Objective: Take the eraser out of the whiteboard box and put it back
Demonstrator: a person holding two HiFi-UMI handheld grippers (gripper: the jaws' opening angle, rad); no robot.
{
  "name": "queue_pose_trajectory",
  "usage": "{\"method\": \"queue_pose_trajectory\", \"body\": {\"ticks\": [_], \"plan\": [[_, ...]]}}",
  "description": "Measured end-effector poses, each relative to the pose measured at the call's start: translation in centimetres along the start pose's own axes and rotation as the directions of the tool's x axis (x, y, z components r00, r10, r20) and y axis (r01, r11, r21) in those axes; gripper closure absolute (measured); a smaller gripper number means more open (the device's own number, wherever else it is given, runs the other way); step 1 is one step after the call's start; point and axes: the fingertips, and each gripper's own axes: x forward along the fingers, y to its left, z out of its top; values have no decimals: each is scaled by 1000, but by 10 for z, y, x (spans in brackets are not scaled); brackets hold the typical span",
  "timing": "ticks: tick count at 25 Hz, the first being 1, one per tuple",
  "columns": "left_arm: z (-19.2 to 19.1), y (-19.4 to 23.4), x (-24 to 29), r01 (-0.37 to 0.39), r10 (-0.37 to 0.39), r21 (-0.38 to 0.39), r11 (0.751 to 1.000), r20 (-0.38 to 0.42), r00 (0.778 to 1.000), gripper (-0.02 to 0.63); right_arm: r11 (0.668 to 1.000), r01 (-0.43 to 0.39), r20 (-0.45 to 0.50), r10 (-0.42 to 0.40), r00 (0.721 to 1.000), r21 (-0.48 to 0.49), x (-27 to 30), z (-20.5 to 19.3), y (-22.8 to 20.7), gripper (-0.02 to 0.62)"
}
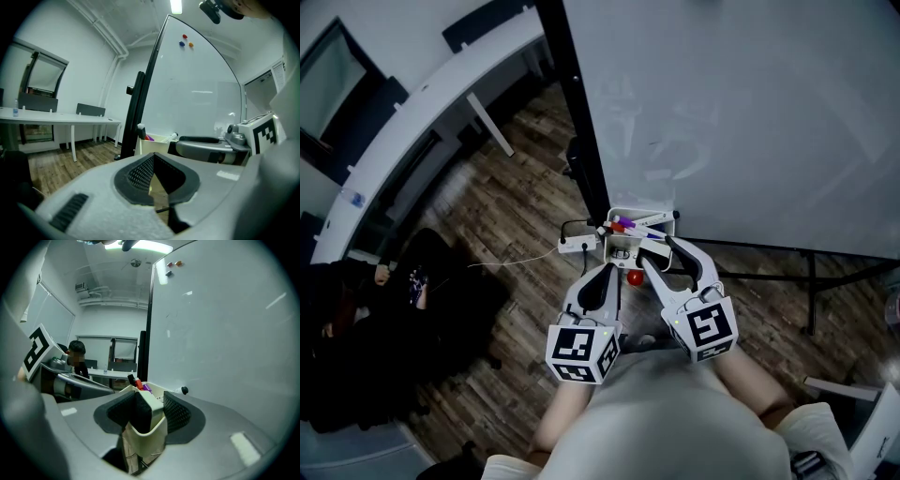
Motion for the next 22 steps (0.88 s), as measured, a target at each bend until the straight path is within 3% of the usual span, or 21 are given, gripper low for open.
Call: {"method": "queue_pose_trajectory", "body": {"ticks": [22], "plan": [[2,-4,-4,5,-5,1,1000,8,1000,605,999,9,15,-9,1000,-35,-1,10,1,402]]}}
